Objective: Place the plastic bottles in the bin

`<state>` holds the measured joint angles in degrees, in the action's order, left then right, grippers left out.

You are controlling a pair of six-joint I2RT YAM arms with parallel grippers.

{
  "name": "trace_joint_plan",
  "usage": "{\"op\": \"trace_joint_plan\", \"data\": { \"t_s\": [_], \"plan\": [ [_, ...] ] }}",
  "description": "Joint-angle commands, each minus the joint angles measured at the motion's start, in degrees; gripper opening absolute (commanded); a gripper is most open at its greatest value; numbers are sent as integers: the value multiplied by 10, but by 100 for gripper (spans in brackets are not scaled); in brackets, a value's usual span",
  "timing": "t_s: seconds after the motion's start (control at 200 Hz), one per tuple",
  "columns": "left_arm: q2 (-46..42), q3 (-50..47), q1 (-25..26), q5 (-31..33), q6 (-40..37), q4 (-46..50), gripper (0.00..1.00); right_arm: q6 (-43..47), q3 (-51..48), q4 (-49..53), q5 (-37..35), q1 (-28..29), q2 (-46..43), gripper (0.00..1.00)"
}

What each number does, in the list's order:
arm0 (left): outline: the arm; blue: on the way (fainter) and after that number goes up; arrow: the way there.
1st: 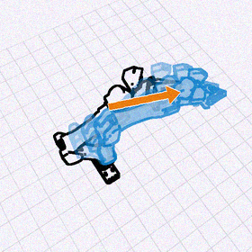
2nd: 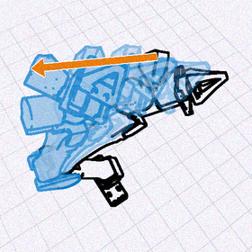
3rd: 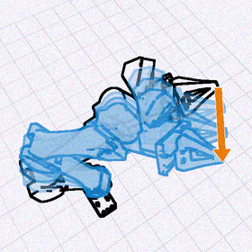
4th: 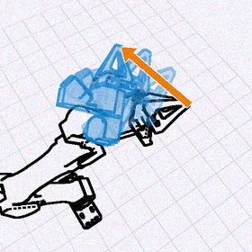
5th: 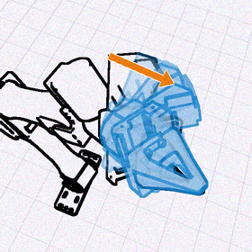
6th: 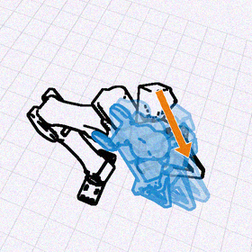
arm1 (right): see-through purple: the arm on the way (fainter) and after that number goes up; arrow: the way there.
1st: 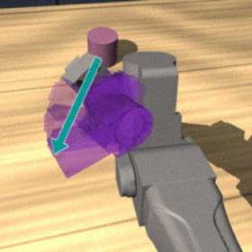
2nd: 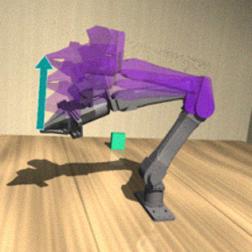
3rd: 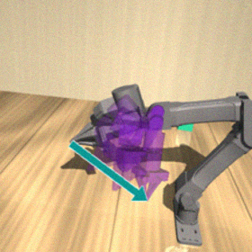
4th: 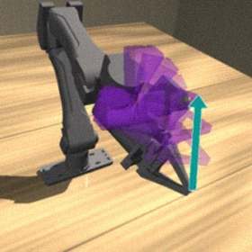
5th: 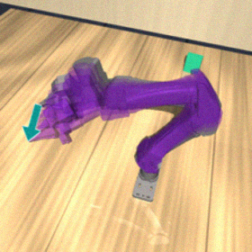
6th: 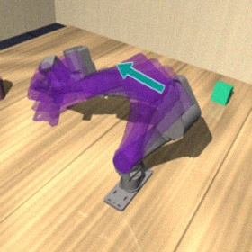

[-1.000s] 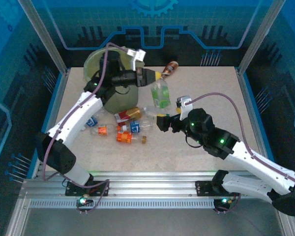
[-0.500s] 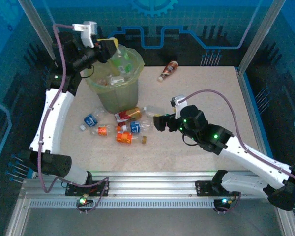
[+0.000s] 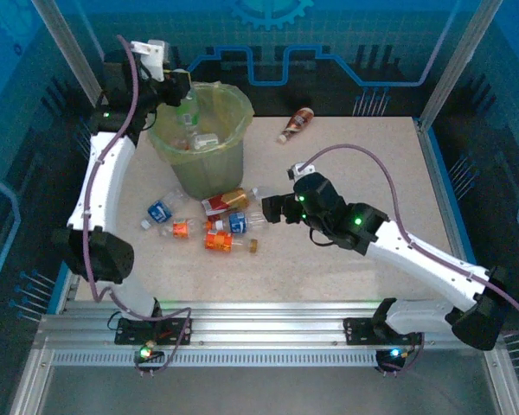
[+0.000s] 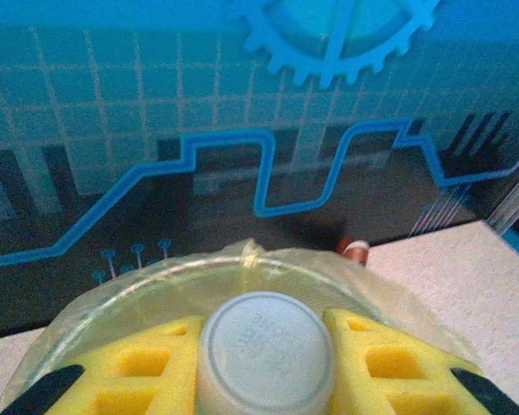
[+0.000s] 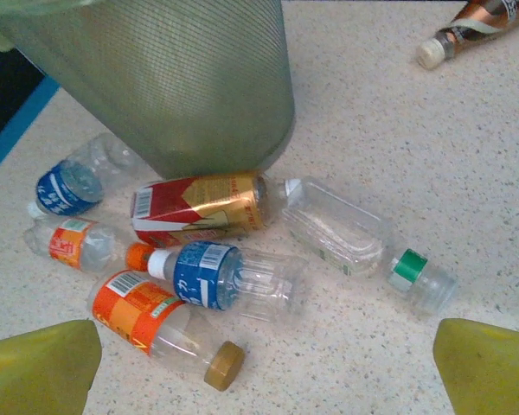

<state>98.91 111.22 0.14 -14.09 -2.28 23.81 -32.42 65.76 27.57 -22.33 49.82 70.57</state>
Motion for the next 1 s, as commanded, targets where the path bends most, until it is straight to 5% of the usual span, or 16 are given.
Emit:
{"op": "trace_joint_plan", "data": {
  "t_s": [0.0, 0.205, 0.43, 0.72, 0.995],
  "plan": [
    [34, 52, -5, 23, -60, 43, 0, -40, 37, 57, -17, -13, 25, 100],
    [73, 71, -5, 43, -89, 84, 4, -107, 60, 126, 64, -96, 84, 100],
    [109, 84, -4, 41, -102, 125, 13, -68, 49, 111, 184, -189, 133, 100],
    [136, 95, -4, 28, -83, 146, 52, 43, 77, 73, 321, -274, 221, 100],
    [142, 127, -1, 10, -65, 158, 74, 101, 143, 76, 326, -288, 303, 100]
  ]
}}
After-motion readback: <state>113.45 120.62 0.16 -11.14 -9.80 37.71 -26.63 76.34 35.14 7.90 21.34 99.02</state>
